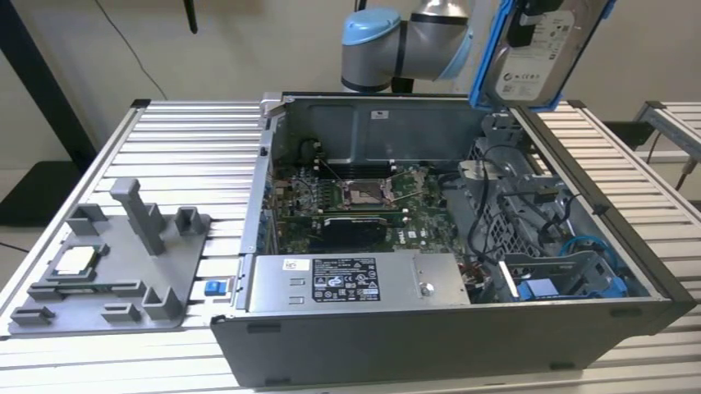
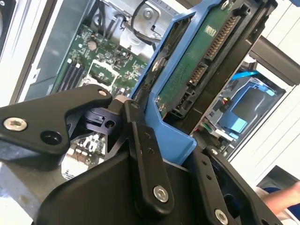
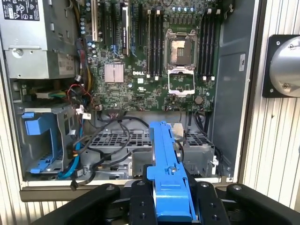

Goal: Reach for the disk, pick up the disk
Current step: 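Pick up the disk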

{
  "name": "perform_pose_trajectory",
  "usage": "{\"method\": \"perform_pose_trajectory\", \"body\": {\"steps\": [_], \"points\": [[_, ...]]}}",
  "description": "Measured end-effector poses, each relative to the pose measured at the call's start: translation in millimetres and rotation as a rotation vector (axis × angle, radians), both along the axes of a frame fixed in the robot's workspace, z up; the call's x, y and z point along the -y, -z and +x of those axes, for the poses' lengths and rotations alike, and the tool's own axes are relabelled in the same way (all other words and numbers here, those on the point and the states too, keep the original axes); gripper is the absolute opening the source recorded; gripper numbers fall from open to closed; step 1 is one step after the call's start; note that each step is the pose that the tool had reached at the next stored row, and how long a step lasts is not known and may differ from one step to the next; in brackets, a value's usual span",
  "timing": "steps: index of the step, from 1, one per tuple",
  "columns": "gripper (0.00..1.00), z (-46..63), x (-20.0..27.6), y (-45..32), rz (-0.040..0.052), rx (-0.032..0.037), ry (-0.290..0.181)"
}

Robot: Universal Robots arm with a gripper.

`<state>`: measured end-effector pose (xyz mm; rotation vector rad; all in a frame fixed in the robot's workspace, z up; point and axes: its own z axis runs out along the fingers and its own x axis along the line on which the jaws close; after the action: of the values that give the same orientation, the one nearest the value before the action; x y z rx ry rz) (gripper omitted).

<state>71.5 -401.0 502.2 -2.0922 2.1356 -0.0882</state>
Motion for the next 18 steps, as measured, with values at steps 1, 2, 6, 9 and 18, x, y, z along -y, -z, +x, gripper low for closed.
{"method": "perform_pose_trajectory", "body": {"steps": [1,2,6,9,18], "points": [[0.0,-0.1,0.8,0.1,0.0002,0.0001,0.0],[0.0,-0.1,1.0,0.1,0.0002,0.0001,0.0],[0.0,0.0,1.2,0.0,0.0,0.0,0.0],[0.0,0.0,1.3,0.0,0.0,0.0,0.0],[0.0,0.0,6.4,0.0,0.0,0.0,0.0]]}}
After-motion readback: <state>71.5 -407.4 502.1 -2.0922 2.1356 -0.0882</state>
